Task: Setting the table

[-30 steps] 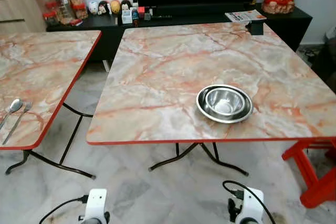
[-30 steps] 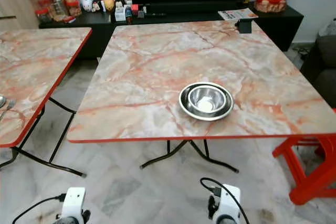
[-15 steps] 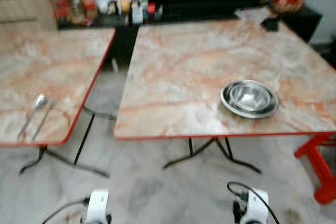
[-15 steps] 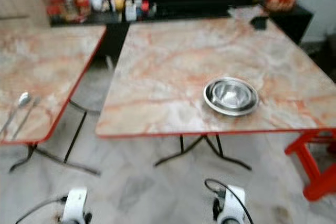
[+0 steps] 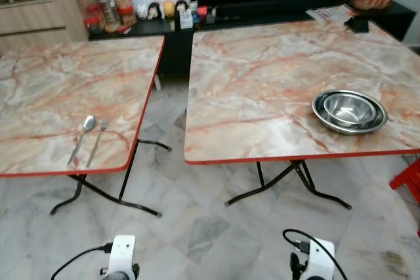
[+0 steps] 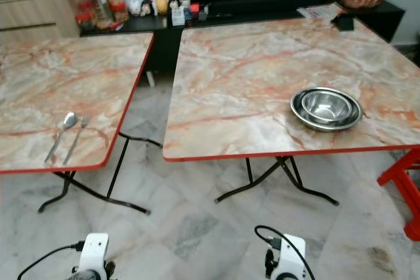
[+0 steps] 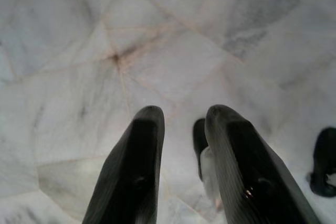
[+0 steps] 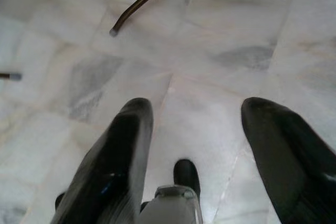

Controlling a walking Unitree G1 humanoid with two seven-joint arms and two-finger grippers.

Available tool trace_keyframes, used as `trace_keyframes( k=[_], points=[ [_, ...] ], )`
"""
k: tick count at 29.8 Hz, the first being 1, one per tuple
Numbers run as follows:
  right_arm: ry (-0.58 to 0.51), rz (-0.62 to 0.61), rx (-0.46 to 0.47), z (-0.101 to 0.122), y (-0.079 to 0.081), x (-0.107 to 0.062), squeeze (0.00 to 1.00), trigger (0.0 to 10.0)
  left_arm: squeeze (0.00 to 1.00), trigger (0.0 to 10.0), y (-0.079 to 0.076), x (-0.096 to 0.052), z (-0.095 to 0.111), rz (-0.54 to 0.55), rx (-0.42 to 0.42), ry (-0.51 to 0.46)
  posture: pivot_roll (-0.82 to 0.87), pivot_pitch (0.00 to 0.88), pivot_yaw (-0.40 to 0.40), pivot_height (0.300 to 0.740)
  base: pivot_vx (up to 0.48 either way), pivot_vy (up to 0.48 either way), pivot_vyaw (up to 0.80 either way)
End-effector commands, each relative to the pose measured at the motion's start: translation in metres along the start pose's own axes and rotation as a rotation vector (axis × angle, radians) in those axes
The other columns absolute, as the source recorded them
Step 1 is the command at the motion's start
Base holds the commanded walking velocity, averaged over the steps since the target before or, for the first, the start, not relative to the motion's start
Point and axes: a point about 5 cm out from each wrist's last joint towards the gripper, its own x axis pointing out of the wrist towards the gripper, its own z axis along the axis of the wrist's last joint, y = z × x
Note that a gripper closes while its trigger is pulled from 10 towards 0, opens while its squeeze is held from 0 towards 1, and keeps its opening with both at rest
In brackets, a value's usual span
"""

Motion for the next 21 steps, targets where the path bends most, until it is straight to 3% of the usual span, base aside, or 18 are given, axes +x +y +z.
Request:
trace_keyframes(
  k=[1,21],
  points=[
    [-0.005,0.028,0.000,0.0020,0.0115,0.0007,0.00,10.0,0.00,10.0,0.0090,-0.0019,-0.0097,0.021,0.010,0.033,-0.07,0.000,0.053,0.740,0.000,0.349,0.00],
    [-0.012,0.026,0.009,0.0050,0.0112,0.0017,0.00,10.0,0.00,10.0,0.0084,-0.0018,-0.0088,0.028,-0.013,0.028,-0.06,0.000,0.047,0.740,0.000,0.350,0.00]
  ],
)
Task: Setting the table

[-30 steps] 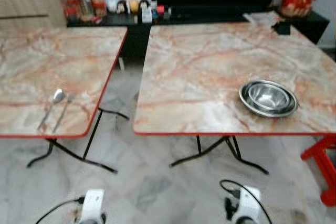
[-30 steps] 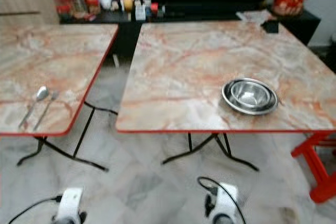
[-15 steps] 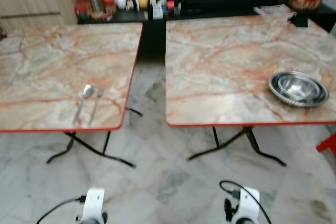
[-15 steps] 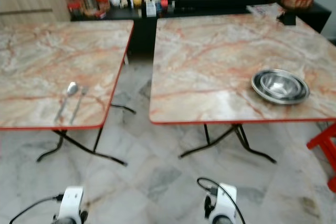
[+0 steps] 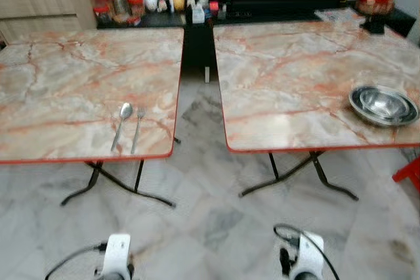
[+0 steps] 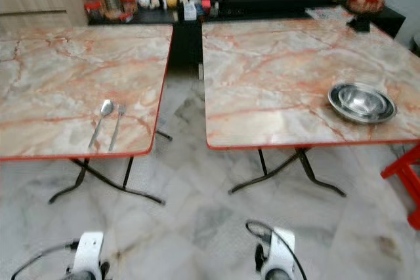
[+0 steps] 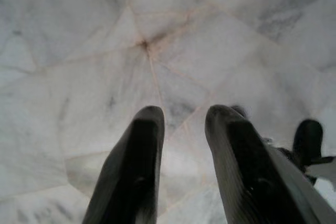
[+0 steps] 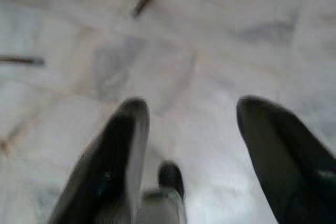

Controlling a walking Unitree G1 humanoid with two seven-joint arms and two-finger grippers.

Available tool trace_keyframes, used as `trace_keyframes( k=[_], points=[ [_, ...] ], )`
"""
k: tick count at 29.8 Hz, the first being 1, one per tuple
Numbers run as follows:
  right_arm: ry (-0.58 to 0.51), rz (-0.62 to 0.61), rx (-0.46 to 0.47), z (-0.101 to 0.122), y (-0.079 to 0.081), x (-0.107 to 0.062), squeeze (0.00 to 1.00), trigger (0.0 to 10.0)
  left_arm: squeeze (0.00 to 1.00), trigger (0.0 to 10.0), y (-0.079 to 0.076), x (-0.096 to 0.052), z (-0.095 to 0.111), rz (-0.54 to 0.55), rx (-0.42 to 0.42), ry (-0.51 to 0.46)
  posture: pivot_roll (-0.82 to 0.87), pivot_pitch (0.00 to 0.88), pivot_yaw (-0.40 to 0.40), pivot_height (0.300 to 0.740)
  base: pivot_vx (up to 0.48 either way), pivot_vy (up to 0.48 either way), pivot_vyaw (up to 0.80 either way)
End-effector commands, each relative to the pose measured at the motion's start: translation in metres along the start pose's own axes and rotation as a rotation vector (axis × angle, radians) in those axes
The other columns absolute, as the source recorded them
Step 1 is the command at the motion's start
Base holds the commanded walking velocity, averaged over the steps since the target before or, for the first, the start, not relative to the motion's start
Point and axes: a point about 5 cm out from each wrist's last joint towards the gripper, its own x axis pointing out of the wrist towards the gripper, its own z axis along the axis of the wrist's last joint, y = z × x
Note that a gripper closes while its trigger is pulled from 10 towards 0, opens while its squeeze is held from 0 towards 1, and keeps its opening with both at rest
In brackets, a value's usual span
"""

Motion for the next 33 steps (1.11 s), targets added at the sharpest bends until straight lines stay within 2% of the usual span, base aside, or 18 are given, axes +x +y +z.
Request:
trace_keyframes(
  k=[1,23,26,33],
  points=[
    [-0.005,0.019,0.008,0.0017,0.0086,0.0006,0.00,10.0,0.00,10.0,0.0100,-0.0006,-0.0009,0.029,-0.001,0.006,-0.06,0.000,0.047,0.740,0.000,0.352,0.00],
    [-0.007,0.024,0.007,0.0014,0.0104,0.0004,0.00,10.0,0.00,10.0,0.0104,-0.0006,0.0001,0.030,-0.002,0.002,-0.05,0.000,0.048,0.740,0.000,0.351,0.00],
    [-0.006,0.025,0.019,0.0024,0.0102,0.0009,0.00,10.0,0.00,10.0,0.0101,-0.0003,0.0017,0.031,-0.006,-0.002,-0.05,0.000,0.047,0.740,0.000,0.352,-0.69],
    [-0.012,0.025,0.007,0.0041,0.0103,0.0013,0.00,10.0,0.00,10.0,0.0099,-0.0001,0.0032,0.029,-0.003,-0.006,-0.05,0.000,0.049,0.740,0.000,0.352,0.00]
  ],
)
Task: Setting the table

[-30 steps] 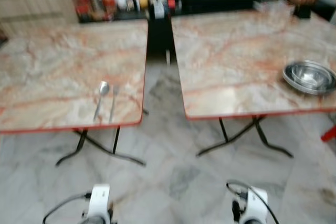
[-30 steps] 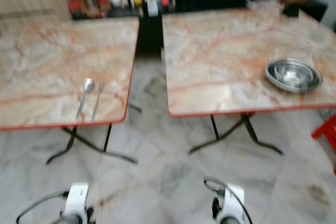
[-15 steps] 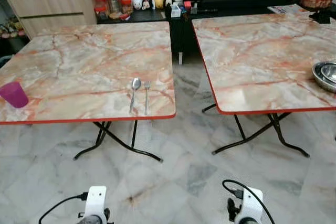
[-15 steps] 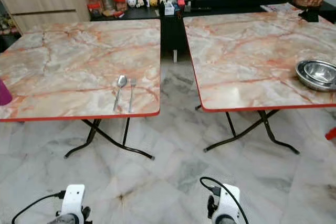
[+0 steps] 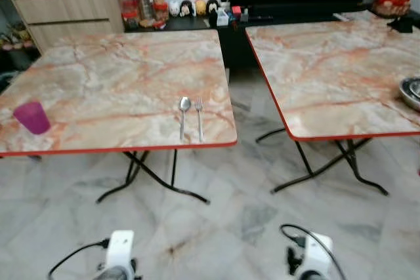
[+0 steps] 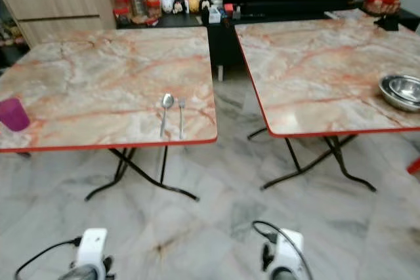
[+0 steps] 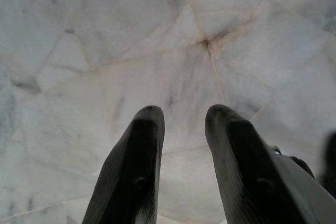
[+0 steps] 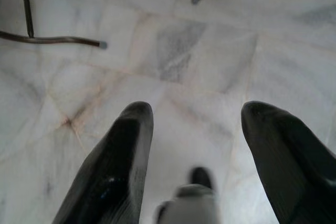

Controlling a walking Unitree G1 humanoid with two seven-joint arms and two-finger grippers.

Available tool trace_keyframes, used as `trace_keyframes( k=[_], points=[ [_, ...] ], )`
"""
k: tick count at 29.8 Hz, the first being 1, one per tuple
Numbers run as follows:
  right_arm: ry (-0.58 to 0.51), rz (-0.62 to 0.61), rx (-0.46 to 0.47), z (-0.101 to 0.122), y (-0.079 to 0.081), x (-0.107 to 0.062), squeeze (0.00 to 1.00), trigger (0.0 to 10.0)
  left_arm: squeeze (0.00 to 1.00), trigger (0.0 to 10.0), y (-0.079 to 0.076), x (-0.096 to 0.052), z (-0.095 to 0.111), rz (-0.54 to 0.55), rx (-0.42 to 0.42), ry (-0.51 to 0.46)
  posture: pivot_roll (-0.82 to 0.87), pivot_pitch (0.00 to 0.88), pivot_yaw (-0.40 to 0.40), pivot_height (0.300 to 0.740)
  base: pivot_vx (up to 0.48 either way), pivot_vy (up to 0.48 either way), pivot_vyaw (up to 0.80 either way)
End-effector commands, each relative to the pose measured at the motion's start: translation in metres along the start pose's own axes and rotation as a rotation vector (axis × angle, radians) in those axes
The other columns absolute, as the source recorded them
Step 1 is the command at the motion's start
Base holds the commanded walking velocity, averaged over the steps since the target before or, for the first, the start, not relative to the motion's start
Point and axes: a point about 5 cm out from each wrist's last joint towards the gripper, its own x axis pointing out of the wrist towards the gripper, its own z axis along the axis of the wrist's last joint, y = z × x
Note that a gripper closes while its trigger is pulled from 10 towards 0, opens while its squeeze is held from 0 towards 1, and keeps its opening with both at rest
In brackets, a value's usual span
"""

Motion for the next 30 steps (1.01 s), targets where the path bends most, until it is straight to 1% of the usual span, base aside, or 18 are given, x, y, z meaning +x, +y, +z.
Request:
trace_keyframes(
  k=[1,7,17,25,30],
  points=[
    [-0.006,-0.018,-0.009,0.004,-0.007,0.001,0.00,10.0,0.00,10.0,-0.003,0.000,-0.001,-0.003,-0.007,0.005,-0.05,0.000,0.049,0.740,0.000,0.352,0.00],
    [-0.008,-0.013,-0.009,0.004,-0.006,0.001,0.00,10.0,0.00,10.0,-0.001,0.000,0.000,0.001,-0.005,0.003,-0.04,0.000,0.051,0.740,0.000,0.352,0.00],
    [-0.010,-0.004,-0.008,0.005,-0.002,0.002,0.00,10.0,0.00,10.0,0.000,0.001,0.007,0.001,-0.005,-0.018,-0.04,0.000,0.054,0.740,0.000,0.351,0.00],
    [-0.007,-0.016,0.003,0.004,-0.005,0.001,0.00,10.0,0.00,10.0,-0.003,0.002,0.011,-0.005,-0.010,-0.029,-0.04,0.000,0.055,0.740,0.000,0.349,0.00],
    [-0.007,-0.019,0.004,0.004,-0.006,0.001,0.00,10.0,0.00,10.0,-0.005,0.002,0.013,-0.010,-0.007,-0.045,-0.04,0.000,0.052,0.740,0.000,0.000,0.00]
  ],
)
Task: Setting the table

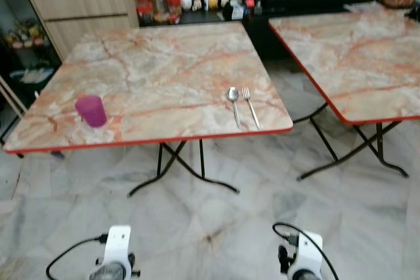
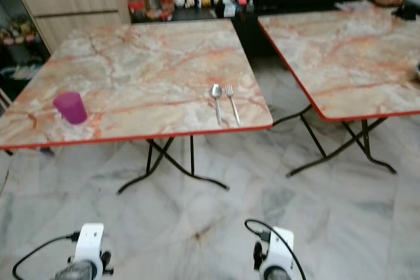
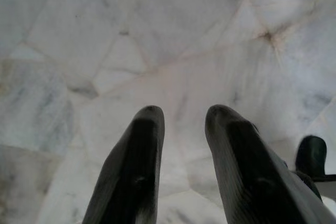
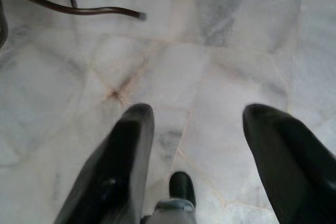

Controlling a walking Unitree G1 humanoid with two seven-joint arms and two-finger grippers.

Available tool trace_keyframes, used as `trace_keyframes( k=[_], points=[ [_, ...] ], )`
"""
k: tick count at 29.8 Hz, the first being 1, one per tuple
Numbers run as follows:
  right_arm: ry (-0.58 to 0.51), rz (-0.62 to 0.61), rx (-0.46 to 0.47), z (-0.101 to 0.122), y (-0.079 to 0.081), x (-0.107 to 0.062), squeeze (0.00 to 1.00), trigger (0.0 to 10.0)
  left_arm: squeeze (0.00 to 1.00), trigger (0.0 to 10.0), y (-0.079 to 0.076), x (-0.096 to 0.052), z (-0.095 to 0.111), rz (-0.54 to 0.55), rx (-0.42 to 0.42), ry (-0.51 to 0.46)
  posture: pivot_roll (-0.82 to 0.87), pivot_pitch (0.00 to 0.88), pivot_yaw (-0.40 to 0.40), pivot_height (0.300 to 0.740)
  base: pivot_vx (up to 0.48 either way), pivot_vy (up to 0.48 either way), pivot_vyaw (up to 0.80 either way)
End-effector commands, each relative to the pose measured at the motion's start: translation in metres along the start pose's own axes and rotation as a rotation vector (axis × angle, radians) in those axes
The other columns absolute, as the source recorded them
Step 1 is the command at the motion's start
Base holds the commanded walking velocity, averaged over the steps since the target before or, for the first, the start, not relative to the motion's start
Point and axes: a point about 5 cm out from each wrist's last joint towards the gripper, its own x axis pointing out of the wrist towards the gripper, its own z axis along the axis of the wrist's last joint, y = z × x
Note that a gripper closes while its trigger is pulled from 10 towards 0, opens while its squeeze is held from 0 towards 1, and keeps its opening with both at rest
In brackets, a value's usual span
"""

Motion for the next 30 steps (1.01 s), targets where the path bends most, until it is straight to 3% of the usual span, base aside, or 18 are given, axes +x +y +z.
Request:
trace_keyframes(
  k=[1,11,26,30],
  points=[
    [-0.005,0.007,0.006,0.0027,0.0035,0.0010,0.00,10.0,0.00,10.0,0.0041,-0.0001,0.0022,0.013,-0.018,-0.019,-0.04,0.000,0.050,0.740,0.000,0.000,0.00],
    [-0.014,0.014,-0.012,0.0052,0.0048,0.0016,0.00,10.0,0.00,10.0,0.0034,0.0003,0.0075,0.014,-0.035,-0.049,-0.04,0.000,0.046,0.740,0.000,0.000,0.00],
    [-0.014,0.025,-0.024,0.0045,0.0062,0.0014,0.00,10.0,0.00,10.0,0.0049,-0.0002,0.0050,0.023,-0.039,-0.049,-0.04,0.000,0.046,0.740,0.338,0.000,0.13],
    [-0.014,0.028,-0.030,0.0045,0.0071,0.0013,0.00,10.0,0.00,10.0,0.0050,-0.0004,0.0042,0.023,-0.038,-0.047,-0.04,0.000,0.046,0.740,0.352,0.000,0.68]
  ],
)
